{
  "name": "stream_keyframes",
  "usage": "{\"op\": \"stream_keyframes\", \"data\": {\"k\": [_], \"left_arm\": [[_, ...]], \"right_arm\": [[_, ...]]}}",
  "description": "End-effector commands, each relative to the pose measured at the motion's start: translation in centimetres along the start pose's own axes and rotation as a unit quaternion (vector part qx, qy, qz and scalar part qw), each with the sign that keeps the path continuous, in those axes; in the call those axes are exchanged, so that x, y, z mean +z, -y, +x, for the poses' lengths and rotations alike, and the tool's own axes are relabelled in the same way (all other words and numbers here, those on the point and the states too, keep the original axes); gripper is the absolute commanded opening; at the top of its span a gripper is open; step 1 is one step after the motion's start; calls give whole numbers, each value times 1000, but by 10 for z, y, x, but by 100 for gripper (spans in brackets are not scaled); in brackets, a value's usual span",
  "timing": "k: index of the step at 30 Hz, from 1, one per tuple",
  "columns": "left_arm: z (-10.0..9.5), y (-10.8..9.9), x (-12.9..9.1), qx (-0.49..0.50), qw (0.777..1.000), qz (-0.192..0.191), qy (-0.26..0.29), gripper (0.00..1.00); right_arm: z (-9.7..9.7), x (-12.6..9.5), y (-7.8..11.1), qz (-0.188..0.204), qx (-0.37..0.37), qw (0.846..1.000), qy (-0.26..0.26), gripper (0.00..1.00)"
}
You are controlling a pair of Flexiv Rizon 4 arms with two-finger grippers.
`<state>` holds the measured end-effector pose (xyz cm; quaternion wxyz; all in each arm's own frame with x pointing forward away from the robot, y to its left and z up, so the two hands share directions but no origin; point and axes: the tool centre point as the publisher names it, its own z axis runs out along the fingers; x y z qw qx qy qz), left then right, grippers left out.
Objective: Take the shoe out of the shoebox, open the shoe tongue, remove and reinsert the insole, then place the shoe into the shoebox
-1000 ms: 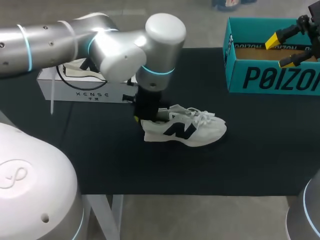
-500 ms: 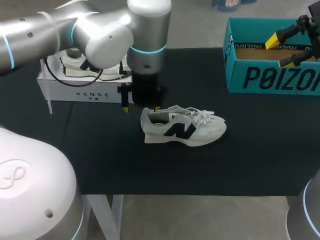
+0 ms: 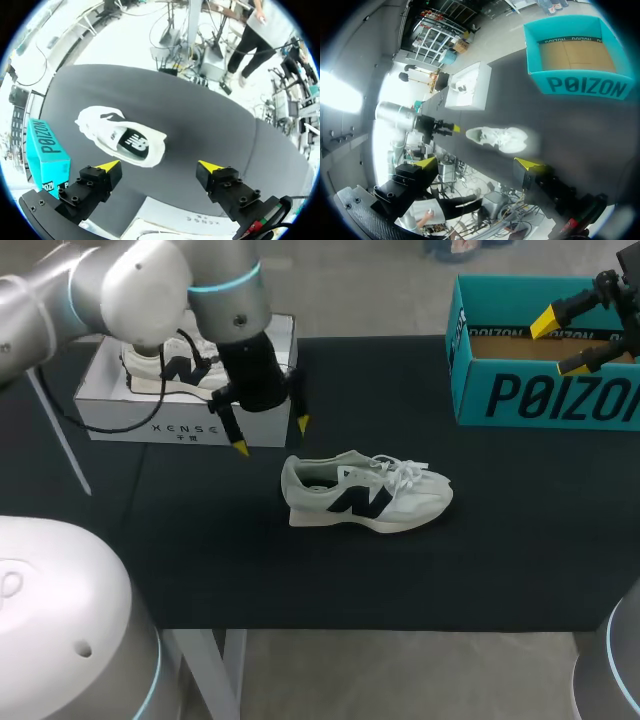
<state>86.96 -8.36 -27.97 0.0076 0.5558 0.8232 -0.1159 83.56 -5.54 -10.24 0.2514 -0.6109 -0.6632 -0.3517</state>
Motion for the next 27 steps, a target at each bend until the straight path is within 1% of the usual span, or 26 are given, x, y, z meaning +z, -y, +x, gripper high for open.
{"op": "stream_keyframes", "data": {"k": [1, 5, 6, 7, 8, 10, 11, 13, 15, 16, 19, 20, 21, 22, 23, 24, 27], "left_arm": [[8, -6, 3, -14, 995, 39, 95, 100], [8, -6, 3, -14, 995, 39, 95, 100], [0, -6, -3, -34, 991, 24, 124, 100], [-7, -5, -8, -75, 986, 20, 145, 100], [-11, -4, -13, -90, 983, 15, 159, 100], [-14, -3, -19, -125, 978, -4, 166, 100], [-13, -2, -21, -131, 978, -10, 160, 100], [-12, -3, -26, -157, 975, -17, 159, 100], [-7, -3, -28, -168, 975, -14, 148, 100], [-5, -2, -29, -170, 975, 0, 142, 100], [2, 4, -23, -173, 975, 65, 123, 100], [3, 5, -21, -182, 970, 94, 131, 100], [3, 6, -20, -203, 960, 125, 143, 100], [3, 5, -18, -224, 951, 148, 154, 100], [3, 7, -16, -256, 936, 179, 163, 100], [3, 8, -14, -275, 926, 193, 174, 100], [3, 8, -14, -275, 926, 193, 174, 100]], "right_arm": [[-1, 0, -2, 1, 0, 1000, 1, 100], [-1, 0, -2, 1, 0, 1000, 1, 100], [-1, 0, -2, 1, 0, 1000, 1, 100], [-1, 0, -2, 1, 0, 1000, 1, 100], [-1, 0, -2, 1, 0, 1000, 1, 100], [-1, 0, -2, 1, 0, 1000, 1, 100], [-1, 0, -2, 1, 0, 1000, 1, 100], [-1, 0, -2, 1, 0, 1000, 1, 100], [-1, 0, -2, 1, 0, 1000, 1, 100], [-1, 0, -2, 1, 0, 1000, 1, 100], [-1, 0, -2, 1, 0, 1000, 1, 100], [-1, 0, -2, 1, 0, 1000, 1, 100], [-1, 0, -2, 1, 0, 1000, 1, 100], [-1, 0, -2, 1, 0, 1000, 1, 100], [-1, 0, -2, 1, 0, 1000, 1, 100], [-1, 0, -2, 1, 0, 1000, 1, 100], [-1, 0, -2, 1, 0, 1000, 1, 100]]}}
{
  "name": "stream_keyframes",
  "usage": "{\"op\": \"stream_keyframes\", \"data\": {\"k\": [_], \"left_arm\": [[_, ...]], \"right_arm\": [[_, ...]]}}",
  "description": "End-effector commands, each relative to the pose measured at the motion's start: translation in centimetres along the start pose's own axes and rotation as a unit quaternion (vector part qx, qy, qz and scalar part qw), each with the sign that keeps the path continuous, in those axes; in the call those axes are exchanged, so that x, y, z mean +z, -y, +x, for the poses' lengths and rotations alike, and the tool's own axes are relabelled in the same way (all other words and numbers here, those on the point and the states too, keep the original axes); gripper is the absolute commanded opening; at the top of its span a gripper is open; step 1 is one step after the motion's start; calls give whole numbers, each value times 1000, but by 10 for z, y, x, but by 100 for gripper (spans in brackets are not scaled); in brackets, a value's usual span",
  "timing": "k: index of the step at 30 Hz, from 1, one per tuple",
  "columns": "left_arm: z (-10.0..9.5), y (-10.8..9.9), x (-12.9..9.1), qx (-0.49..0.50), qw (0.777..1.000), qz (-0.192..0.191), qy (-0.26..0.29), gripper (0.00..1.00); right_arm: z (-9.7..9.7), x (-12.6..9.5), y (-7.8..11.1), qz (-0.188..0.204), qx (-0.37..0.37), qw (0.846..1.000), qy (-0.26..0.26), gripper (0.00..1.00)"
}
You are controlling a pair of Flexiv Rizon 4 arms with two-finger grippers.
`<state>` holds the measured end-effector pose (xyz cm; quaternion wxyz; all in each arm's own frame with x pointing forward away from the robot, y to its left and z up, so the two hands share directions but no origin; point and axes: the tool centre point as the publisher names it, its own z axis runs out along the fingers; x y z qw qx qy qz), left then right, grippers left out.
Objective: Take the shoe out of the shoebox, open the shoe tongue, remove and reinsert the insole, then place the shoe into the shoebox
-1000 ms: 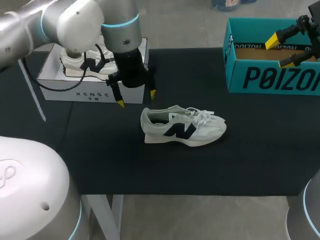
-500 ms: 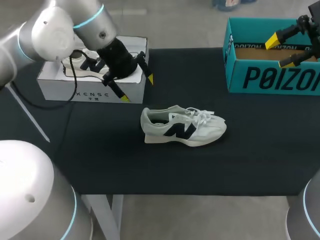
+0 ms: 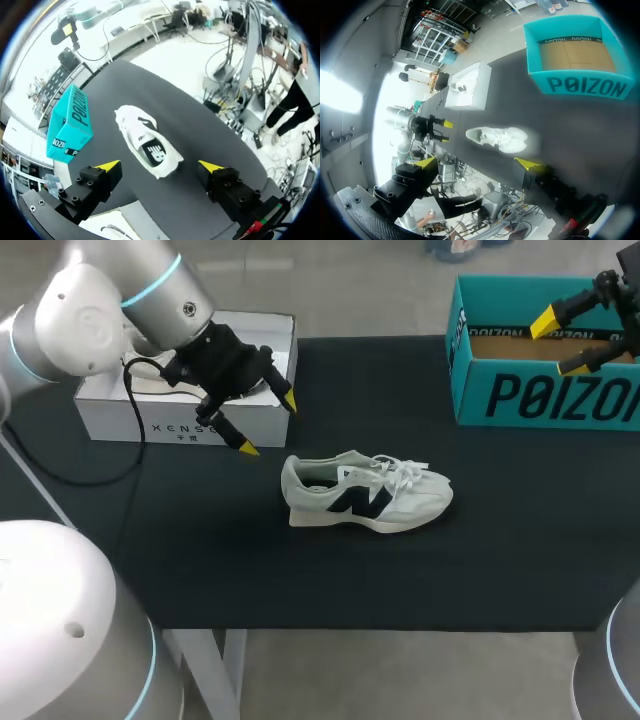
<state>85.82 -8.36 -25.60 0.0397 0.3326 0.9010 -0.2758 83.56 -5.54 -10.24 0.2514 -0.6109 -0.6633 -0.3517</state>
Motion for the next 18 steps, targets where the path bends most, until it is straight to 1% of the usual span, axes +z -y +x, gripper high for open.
{"op": "stream_keyframes", "data": {"k": [1, 12, 13, 15, 17, 18], "left_arm": [[0, -8, 5, -65, 994, 90, 21, 100], [0, -8, 5, -65, 994, 90, 21, 100], [3, -9, 12, -98, 987, 124, 15, 100], [10, -15, 23, -158, 968, 195, 14, 100], [21, -19, 34, -199, 950, 240, 23, 100], [26, -21, 37, -218, 942, 254, 31, 100]], "right_arm": [[-1, 0, -2, 1, 0, 1000, 1, 100], [-1, 0, -2, 1, 0, 1000, 1, 100], [-1, 0, -2, 1, 0, 1000, 1, 100], [-1, 0, -2, 1, 0, 1000, 1, 100], [-1, 0, -2, 1, 0, 1000, 1, 100], [-1, 0, -2, 1, 0, 1000, 1, 100]]}}
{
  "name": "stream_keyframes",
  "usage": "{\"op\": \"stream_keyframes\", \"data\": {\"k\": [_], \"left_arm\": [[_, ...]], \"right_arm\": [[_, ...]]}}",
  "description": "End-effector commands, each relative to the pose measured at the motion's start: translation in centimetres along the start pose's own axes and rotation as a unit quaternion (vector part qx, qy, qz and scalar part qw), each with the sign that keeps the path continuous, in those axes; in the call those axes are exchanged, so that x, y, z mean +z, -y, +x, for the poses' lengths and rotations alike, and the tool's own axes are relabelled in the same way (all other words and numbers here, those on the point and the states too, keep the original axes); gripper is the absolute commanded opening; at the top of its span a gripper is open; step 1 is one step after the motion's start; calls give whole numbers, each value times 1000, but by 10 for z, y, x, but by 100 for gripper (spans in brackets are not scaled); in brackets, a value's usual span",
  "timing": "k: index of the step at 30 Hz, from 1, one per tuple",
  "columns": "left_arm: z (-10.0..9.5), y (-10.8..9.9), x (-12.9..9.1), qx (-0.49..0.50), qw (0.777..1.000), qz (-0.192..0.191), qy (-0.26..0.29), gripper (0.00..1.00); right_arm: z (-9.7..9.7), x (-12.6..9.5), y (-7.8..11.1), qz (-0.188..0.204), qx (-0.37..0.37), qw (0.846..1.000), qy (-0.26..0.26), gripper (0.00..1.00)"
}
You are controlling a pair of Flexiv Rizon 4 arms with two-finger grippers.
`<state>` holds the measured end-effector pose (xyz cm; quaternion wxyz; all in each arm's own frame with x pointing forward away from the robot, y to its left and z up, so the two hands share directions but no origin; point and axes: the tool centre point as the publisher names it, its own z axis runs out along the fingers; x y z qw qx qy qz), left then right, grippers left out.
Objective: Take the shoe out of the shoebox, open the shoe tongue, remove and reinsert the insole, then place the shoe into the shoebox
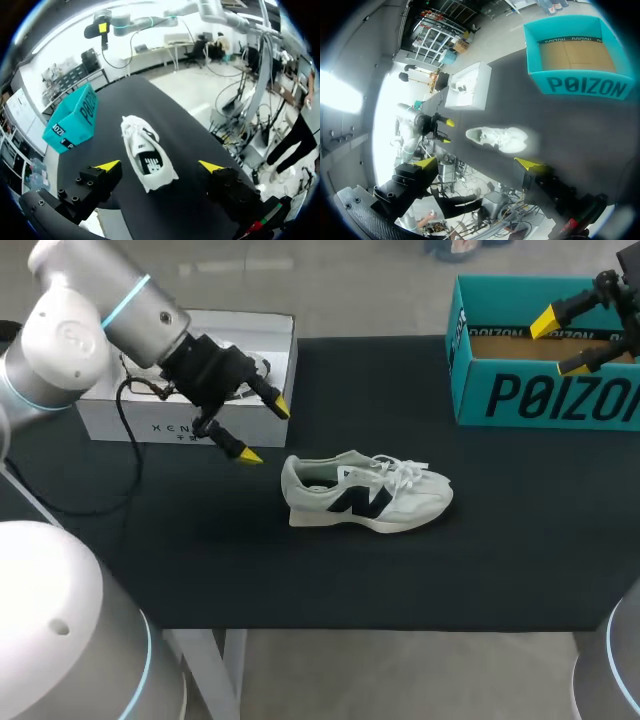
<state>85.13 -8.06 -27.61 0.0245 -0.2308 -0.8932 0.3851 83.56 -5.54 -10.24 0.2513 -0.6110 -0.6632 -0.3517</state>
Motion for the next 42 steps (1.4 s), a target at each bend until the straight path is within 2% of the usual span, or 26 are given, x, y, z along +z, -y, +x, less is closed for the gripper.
{"op": "stream_keyframes", "data": {"k": [1, 6, 7, 34, 37, 38, 40, 42], "left_arm": [[13, -24, 18, -120, 981, 149, 31, 100], [33, -34, 17, -178, 964, 165, 112, 100], [35, -32, 16, -178, 966, 149, 114, 100], [35, -32, 16, -178, 966, 149, 114, 100], [38, -35, 25, -196, 961, 150, 121, 100], [40, -32, 27, -198, 964, 136, 117, 100], [44, -37, 30, -200, 963, 136, 122, 100], [46, -41, 35, -210, 963, 117, 123, 100]], "right_arm": [[-1, 0, -2, 2, 0, 1000, 1, 100], [-1, 0, -2, 2, 0, 1000, 1, 100], [-1, 0, -2, 2, 0, 1000, 1, 100], [-1, 0, -2, 2, 0, 1000, 1, 100], [-1, 0, -2, 2, 0, 1000, 1, 100], [-1, 0, -2, 2, 0, 1000, 1, 100], [-1, 0, -2, 2, 0, 1000, 1, 100], [-1, 0, -2, 2, 0, 1000, 1, 100]]}}
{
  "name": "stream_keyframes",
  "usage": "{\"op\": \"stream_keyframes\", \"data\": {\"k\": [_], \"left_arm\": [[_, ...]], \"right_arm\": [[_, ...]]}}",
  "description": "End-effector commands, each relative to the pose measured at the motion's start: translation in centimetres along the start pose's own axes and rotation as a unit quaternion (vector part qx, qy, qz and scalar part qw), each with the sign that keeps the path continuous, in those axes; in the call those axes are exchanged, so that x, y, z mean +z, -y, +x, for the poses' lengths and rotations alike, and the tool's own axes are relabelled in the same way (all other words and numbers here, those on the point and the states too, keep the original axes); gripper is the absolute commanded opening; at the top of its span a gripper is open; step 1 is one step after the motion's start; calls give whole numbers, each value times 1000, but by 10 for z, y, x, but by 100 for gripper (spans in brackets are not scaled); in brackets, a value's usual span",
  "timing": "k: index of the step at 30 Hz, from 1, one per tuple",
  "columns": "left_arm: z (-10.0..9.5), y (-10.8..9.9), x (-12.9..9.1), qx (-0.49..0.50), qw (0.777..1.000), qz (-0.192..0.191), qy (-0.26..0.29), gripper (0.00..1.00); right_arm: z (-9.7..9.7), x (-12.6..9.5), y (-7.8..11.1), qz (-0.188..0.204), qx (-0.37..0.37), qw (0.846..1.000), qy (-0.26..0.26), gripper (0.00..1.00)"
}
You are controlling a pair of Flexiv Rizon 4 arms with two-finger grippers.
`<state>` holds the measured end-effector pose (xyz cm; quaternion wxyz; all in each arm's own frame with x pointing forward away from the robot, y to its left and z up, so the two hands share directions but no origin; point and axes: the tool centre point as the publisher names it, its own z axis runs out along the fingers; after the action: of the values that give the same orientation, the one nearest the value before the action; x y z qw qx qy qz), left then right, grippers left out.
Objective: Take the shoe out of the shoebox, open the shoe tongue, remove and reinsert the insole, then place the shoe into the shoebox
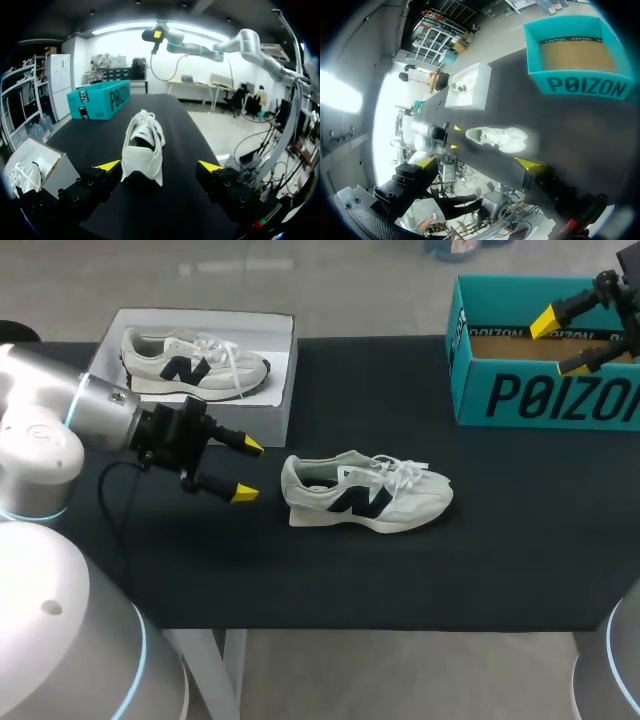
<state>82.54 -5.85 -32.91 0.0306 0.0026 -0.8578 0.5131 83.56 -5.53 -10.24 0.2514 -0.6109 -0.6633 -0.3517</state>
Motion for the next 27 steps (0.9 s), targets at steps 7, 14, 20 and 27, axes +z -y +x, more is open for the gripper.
{"op": "stream_keyframes", "data": {"k": [7, 14, 20, 27], "left_arm": [[-1, -26, 17, -28, 993, -47, 100, 100], [-18, -39, 31, -39, 992, -52, 111, 100], [-39, -44, 37, -44, 993, -50, 101, 100], [-50, -45, 51, -47, 995, -55, 71, 100]], "right_arm": [[-1, 0, -2, 1, 0, 1000, 1, 100], [-1, 0, -2, 1, 0, 1000, 1, 100], [-1, 0, -2, 1, 0, 1000, 1, 100], [-1, 0, -2, 1, 0, 1000, 1, 100]]}}
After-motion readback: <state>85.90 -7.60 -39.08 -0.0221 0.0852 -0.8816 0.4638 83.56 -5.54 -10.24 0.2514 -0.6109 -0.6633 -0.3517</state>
